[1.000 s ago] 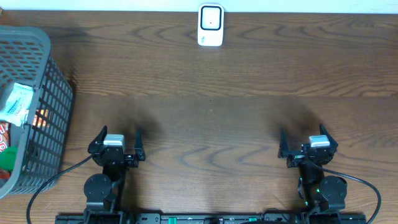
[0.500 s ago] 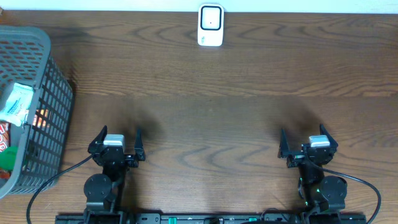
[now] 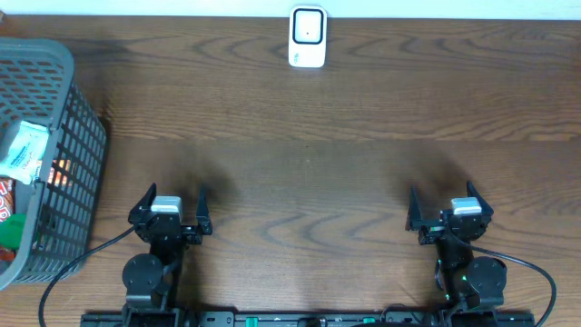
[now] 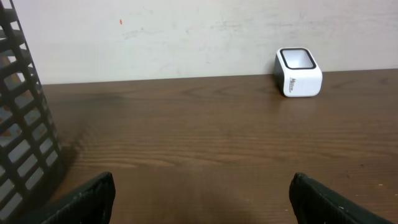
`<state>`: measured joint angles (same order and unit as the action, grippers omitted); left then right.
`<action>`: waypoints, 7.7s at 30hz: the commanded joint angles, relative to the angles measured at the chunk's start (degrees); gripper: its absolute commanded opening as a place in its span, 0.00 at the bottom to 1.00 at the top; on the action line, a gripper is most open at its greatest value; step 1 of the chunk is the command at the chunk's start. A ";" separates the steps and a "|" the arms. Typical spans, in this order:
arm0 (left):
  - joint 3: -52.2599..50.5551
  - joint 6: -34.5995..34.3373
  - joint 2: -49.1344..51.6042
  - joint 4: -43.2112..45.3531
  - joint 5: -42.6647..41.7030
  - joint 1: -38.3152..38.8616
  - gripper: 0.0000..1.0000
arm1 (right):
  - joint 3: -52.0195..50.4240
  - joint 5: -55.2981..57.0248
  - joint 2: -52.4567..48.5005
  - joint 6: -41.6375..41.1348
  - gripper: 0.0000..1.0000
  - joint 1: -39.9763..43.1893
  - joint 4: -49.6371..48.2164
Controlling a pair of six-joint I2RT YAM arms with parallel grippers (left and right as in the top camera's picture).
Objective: Scan the item barcode
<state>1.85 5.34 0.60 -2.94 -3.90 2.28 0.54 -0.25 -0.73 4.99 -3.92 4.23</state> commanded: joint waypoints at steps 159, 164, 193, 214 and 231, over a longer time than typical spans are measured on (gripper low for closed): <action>66.73 -39.41 97.24 -54.25 13.53 -55.60 0.98 | -0.22 -0.09 -0.28 -0.66 0.99 0.57 0.07; 61.26 -39.78 98.53 -50.49 13.27 -55.60 0.98 | -0.22 -0.07 -0.28 -0.66 0.99 0.57 0.04; 129.55 -39.56 96.56 -77.40 -19.39 -54.60 0.60 | -0.22 -0.07 -0.28 -0.66 0.99 0.57 0.04; 115.86 -55.41 101.66 -78.09 11.06 21.70 0.61 | -0.22 -0.09 -0.28 -0.66 0.99 0.57 0.07; 87.19 -86.64 115.30 -51.82 8.41 33.05 0.61 | -0.22 -0.07 -0.28 -0.66 0.99 0.57 0.07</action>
<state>88.75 -77.36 115.94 -54.89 4.64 35.35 0.51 -0.25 -1.10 4.99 -3.92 4.19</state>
